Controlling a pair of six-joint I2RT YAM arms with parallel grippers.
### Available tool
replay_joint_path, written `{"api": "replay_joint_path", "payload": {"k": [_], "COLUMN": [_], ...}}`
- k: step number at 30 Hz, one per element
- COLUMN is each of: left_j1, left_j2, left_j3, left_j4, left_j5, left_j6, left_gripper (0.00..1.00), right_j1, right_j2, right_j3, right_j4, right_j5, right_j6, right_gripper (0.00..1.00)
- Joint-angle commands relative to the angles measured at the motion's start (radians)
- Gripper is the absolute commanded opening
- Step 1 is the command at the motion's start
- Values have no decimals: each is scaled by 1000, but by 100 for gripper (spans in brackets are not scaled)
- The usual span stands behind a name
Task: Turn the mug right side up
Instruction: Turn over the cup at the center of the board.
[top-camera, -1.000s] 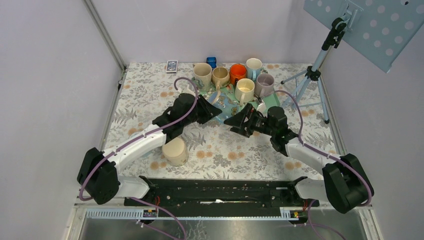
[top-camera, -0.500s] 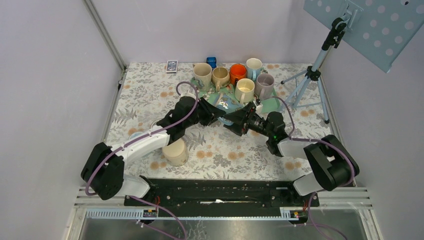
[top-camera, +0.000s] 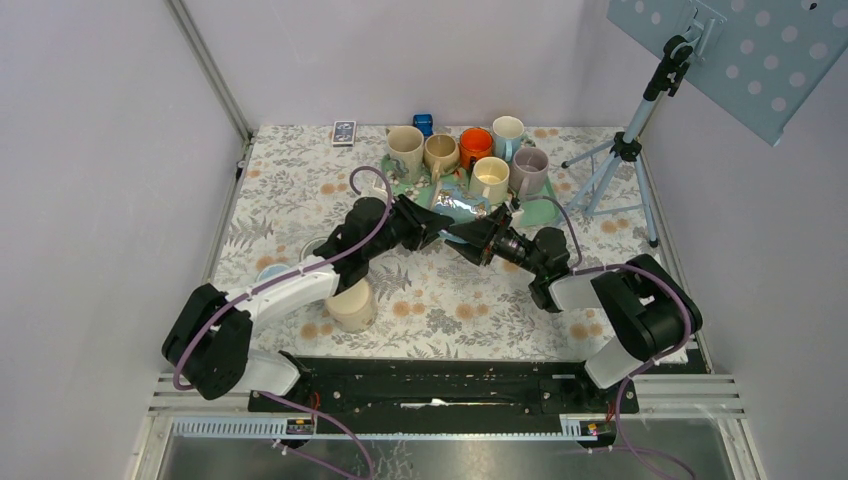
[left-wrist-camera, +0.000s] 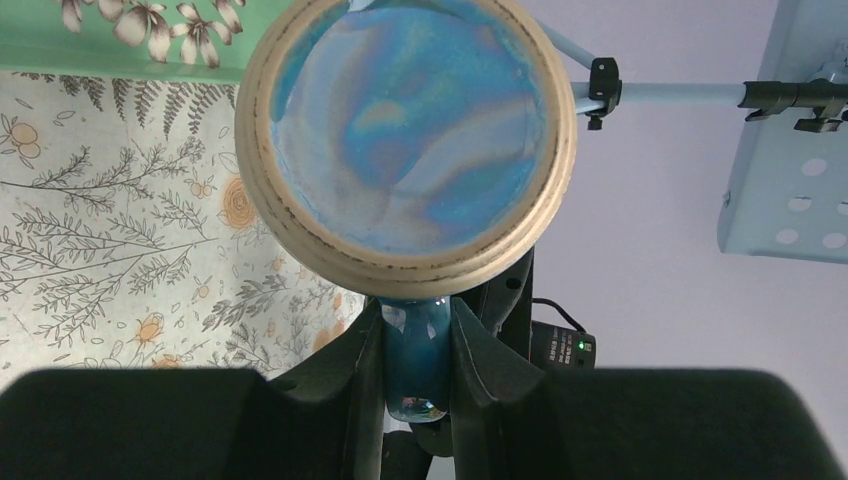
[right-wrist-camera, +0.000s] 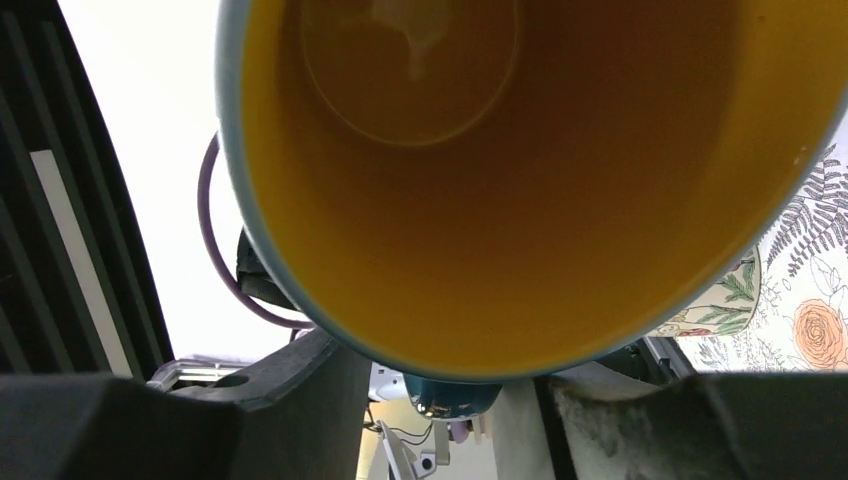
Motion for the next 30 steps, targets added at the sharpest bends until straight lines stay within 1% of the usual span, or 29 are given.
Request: {"api": "replay_joint_path", "payload": {"k": [1, 3, 7, 12, 16, 17, 21, 23, 27, 30], "left_j1": [-2, -3, -2, -3, -2, -3, -2, -2, 0, 3], "left_j2": [-22, -26, -34, -37, -30, -29, -27, -28, -33, -35], "left_j3": [-8, -17, -43, -65, -70, -70, -71, -73, -78, -86], "left_j4": [203, 206, 218, 236, 245, 245, 237, 235, 236, 241], "left_j5": [63, 66, 75, 88, 104, 107, 109, 108, 108, 108], "left_j6": [-36, -37, -40, -42, -30, -28, -5, 6, 19, 23], "left_gripper": [0, 0, 0, 0, 0, 0, 1, 16, 33, 44], "right_j1": [9, 10, 9, 10, 13, 14, 15, 17, 18, 19], "right_j2": [5, 7, 11, 12, -12, -24, -82, -112, -156, -169], "right_j3": [25, 32, 43, 55, 69, 73, 98, 108, 133, 149], "right_j4": [133, 131, 128, 112, 49, 20, -121, -192, -290, -330], "right_j5": [28, 29, 27, 19, 9, 7, 10, 20, 33, 37], "right_j6": [32, 33, 28, 14, -34, -54, -148, -193, -255, -279], "right_gripper": [47, 44, 35, 17, 2, 0, 0, 0, 0, 0]}}
